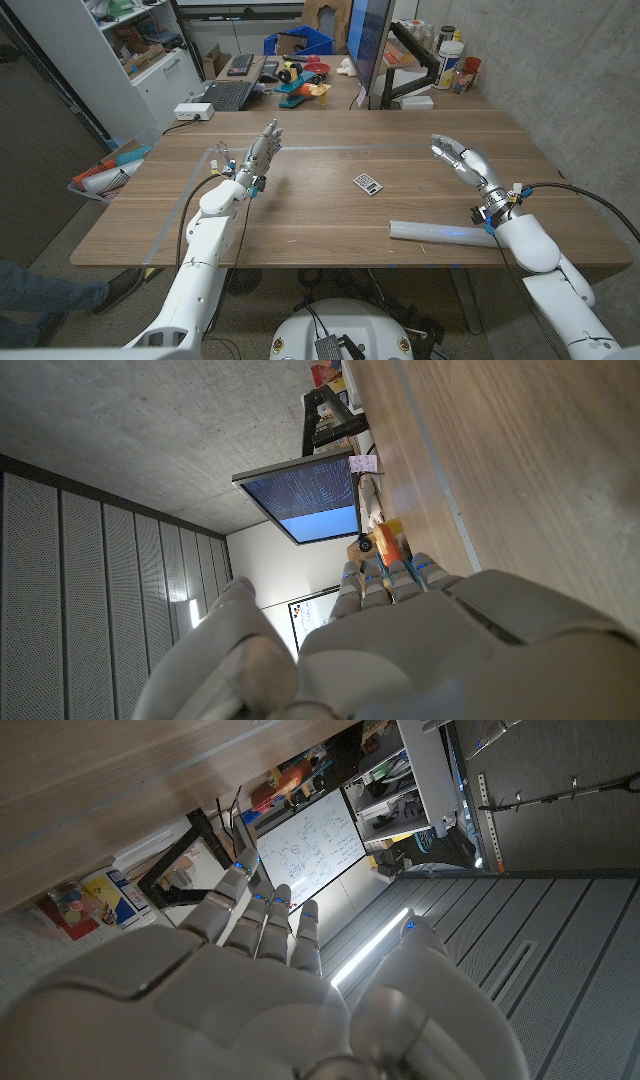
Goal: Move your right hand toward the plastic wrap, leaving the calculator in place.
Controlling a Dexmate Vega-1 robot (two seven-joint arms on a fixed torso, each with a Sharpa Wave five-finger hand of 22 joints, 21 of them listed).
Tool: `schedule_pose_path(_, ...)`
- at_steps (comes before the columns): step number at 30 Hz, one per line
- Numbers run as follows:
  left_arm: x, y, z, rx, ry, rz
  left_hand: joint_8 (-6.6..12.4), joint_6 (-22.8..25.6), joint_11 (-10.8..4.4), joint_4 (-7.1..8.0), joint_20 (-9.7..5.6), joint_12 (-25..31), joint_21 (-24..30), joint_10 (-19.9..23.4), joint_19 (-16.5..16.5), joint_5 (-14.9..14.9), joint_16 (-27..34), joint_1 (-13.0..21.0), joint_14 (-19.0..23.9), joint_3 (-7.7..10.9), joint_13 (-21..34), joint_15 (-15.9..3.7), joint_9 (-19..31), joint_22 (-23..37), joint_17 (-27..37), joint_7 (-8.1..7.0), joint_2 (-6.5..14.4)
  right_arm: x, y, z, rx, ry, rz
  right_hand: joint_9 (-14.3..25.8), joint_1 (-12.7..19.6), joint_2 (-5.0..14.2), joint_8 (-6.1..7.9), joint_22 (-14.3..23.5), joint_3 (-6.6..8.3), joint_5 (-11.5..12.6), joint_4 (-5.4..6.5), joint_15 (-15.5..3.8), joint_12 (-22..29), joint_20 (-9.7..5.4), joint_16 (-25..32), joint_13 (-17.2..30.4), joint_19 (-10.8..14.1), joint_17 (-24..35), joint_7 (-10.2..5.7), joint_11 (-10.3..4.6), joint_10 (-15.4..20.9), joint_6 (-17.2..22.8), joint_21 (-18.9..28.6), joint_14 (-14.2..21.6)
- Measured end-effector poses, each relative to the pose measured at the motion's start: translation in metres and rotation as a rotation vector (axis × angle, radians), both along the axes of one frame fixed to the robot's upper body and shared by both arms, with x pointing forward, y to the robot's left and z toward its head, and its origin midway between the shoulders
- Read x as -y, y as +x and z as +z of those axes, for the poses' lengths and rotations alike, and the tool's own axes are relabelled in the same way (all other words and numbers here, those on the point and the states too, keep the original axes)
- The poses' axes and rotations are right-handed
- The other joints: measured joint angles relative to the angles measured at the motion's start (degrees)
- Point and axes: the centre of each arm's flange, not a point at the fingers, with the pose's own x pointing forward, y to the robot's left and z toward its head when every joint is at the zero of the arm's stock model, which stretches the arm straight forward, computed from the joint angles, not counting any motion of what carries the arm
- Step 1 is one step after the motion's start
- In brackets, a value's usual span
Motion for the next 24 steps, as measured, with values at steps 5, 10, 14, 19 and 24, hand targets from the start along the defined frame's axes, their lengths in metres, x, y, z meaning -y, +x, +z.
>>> schedule_pose_path(5, -0.001, 0.0, 0.002, 0.002, -0.001, -0.001, 0.0, 0.0, 0.0, 0.0, 0.0, 0.0, -0.4, 0.0, 0.0, 0.0, 0.0, 0.0, 0.0, 0.0, 0.0, 0.0, 0.0, 0.0, 0.0, 0.0, 0.0, 0.0, -0.004, -0.003, 0.008, -0.001, -0.019, 0.0, 0.0, 0.0, 0.0, 0.0, 0.0, 0.2, 0.0, 0.21, 0.0, -0.3, 0.0, 0.0, 0.3, 0.0, 0.0, -0.03, 0.0, 0.0, 0.0, 0.2)
schedule_pose_path(10, -0.001, 0.001, 0.002, 0.002, -0.002, -0.001, 0.0, 0.0, 0.0, 0.0, 0.0, 0.0, -0.6, 0.0, 0.0, -0.2, 0.0, 0.0, 0.0, 0.0, 0.0, 0.0, 0.0, 0.0, 0.0, 0.0, 0.0, 0.0, -0.006, -0.005, 0.013, -0.006, -0.032, 0.0, 0.0, 0.0, 0.0, 0.0, -0.24, 0.4, -0.24, -0.09, 0.0, -0.3, 0.0, 0.0, 0.3, 0.0, -0.3, -0.32, 0.3, 0.3, -0.1, 0.5)
schedule_pose_path(14, -0.002, 0.001, 0.001, 0.001, -0.003, -0.002, 0.0, 0.0, 0.0, 0.0, 0.21, 0.0, -0.6, 0.0, 0.2, -0.2, 0.0, 0.0, 0.0, 0.0, 0.0, 0.0, 0.0, 0.0, 0.0, 0.0, 0.0, -0.002, -0.009, -0.006, 0.029, -0.018, -0.048, 0.0, 0.0, 0.0, 0.0, 0.0, -0.24, 0.7, -0.24, 0.0, 0.0, -0.4, 0.0, 0.0, 1.0, -0.3, -0.52, -0.65, 0.7, 0.5, -0.4, 0.9)
schedule_pose_path(19, -0.002, 0.001, 0.002, 0.004, -0.003, -0.002, 0.0, 0.0, 0.0, 0.0, 0.21, 0.0, -0.6, 0.0, 0.2, -0.2, 0.0, -0.2, 0.0, 0.0, 0.0, 0.0, 0.0, 0.0, 0.0, 0.0, 0.2, -0.003, -0.012, -0.009, 0.043, -0.032, -0.061, 0.0, 0.0, 0.0, 0.0, 0.0, -0.24, 1.1, -0.24, -0.02, 0.0, -0.8, 0.2, 0.0, 1.8, -0.3, -0.72, -1.16, 1.2, 0.7, -0.4, 1.2)
schedule_pose_path(24, -0.003, 0.0, 0.002, 0.006, -0.005, -0.002, 0.0, 0.0, 0.0, -0.18, 0.21, 0.0, -0.6, 0.0, 0.2, -0.2, 0.0, -0.2, 0.0, -0.18, 0.0, 0.0, 0.0, 0.0, 0.0, 0.0, 0.2, -0.004, -0.016, -0.011, 0.064, -0.043, -0.076, 0.0, 0.0, 0.0, 0.0, 0.0, -0.33, 1.4, -0.33, -0.02, 0.3, -1.03, 0.2, 0.0, 2.4, -0.3, -1.03, -1.67, 1.7, 1.0, -0.6, 1.9)
